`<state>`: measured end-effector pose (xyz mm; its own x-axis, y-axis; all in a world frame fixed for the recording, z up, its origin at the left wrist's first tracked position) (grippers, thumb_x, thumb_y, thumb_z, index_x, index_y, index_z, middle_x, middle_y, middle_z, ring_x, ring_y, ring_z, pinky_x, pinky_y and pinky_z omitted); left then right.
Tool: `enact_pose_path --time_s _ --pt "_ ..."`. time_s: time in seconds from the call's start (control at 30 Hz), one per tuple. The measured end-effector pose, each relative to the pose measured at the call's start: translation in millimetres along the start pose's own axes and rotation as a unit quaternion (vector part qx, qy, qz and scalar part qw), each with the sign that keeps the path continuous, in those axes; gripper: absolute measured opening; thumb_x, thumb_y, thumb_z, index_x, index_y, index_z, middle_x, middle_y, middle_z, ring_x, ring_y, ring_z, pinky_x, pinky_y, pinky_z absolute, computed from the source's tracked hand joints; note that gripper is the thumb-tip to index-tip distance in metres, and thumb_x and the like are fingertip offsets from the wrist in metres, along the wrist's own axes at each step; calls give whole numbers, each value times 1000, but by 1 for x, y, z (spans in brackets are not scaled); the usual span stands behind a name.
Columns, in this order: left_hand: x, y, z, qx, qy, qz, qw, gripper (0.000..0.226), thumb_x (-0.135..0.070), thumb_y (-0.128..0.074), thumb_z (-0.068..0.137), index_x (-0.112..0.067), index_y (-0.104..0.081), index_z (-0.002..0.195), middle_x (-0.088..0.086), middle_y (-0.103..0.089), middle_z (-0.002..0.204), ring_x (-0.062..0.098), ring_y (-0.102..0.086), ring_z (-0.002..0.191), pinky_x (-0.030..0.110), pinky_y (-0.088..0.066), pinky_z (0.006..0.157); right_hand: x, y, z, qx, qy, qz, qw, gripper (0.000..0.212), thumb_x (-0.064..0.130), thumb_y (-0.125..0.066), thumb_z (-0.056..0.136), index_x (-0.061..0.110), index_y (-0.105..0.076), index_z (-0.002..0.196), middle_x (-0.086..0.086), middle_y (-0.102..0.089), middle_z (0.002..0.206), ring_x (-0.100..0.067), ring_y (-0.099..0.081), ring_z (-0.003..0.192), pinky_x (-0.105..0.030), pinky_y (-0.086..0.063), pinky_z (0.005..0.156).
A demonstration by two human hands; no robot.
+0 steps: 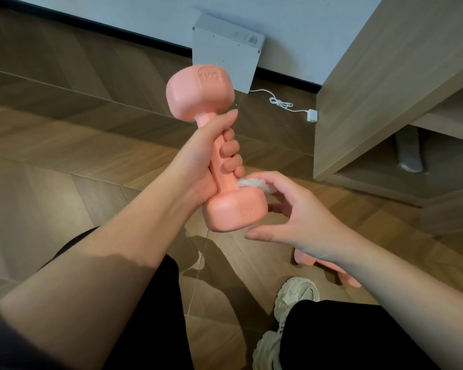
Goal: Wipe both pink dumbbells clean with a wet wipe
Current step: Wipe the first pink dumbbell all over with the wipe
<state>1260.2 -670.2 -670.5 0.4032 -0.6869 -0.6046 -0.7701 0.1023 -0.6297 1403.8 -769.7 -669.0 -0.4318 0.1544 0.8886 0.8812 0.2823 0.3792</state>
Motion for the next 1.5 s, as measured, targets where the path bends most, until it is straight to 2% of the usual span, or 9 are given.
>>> enact_pose_path --time_s 0.1,0.23,0.37,0.57,0.83,1.03,1.13,1.37,1.5 --pt "-1 0 1 -1 5 -22 1000 38 -34 -59 92 -20 -42 62 -6 -32 47 10 -29 36 22 -35 44 -2 -2 1 -59 8 24 998 67 23 -88 65 33 -52 120 23 -60 114 -2 -57 112 -23 -50 94" --pt "-1 1 2 -8 3 -35 999 39 -36 -60 92 -20 -42 62 -6 -32 47 9 -30 38 22 -36 45 -2 -6 1 -64 17 11 998 63 22 -88 66 32 -53 118 22 -62 111 -1 -59 108 -20 -49 90" --pt "3 0 2 -25 4 -19 999 38 -39 -63 90 -21 -42 64 -6 -34 49 9 -31 40 22 -36 46 -2 -13 2 -89 60 -86 990 62 25 -89 65 26 -56 117 18 -60 112 -4 -56 107 -25 -48 88" --pt "6 -2 5 -70 -38 30 996 38 -39 -67 89 -19 -43 67 -4 -38 50 11 -35 42 24 -36 50 -8 -19 1 -144 186 -225 945 52 18 -85 72 6 -59 115 -2 -58 118 -7 -52 109 -11 -40 91" --pt "9 -2 2 -61 -29 40 997 38 -37 -66 89 -20 -42 64 -5 -35 50 11 -31 40 22 -33 47 -4 -9 10 -79 67 -239 966 53 50 -79 66 29 -58 110 21 -57 103 8 -51 94 -5 -38 76" --pt "3 -5 -2 -28 -6 -4 1000 41 -30 -58 92 -21 -38 58 -6 -28 46 10 -24 39 22 -29 46 0 -10 5 -111 116 -183 970 51 38 -87 64 18 -62 102 10 -62 102 -5 -57 94 -18 -44 77" --pt "1 -5 -2 -28 -9 -12 999 41 -27 -57 92 -21 -39 55 -6 -29 45 10 -23 40 21 -30 44 2 -11 4 -127 128 -186 966 50 33 -89 65 15 -61 101 8 -61 103 -5 -56 94 -17 -44 74" --pt "2 -6 -4 52 -34 15 998 38 -18 -44 91 -18 -35 54 -5 -26 40 11 -21 34 23 -30 41 0 -8 9 -47 86 -190 977 54 37 -89 62 25 -58 104 22 -55 96 5 -52 93 -6 -37 76" --pt "1 -9 -3 36 -36 34 998 28 -19 -52 91 -16 -46 64 -1 -42 54 13 -39 45 26 -42 50 0 -5 7 -90 125 -233 960 51 39 -87 63 17 -61 101 13 -58 94 1 -51 85 -14 -41 73"
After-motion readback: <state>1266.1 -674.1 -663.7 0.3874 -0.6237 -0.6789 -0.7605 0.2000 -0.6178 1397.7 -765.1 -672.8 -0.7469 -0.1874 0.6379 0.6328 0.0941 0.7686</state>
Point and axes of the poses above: each hand's wrist, its own z-axis towards the middle knuckle, its own y-axis out of the back of the hand, x = y × z, the point moved 1 cm from there along z, towards the middle knuckle
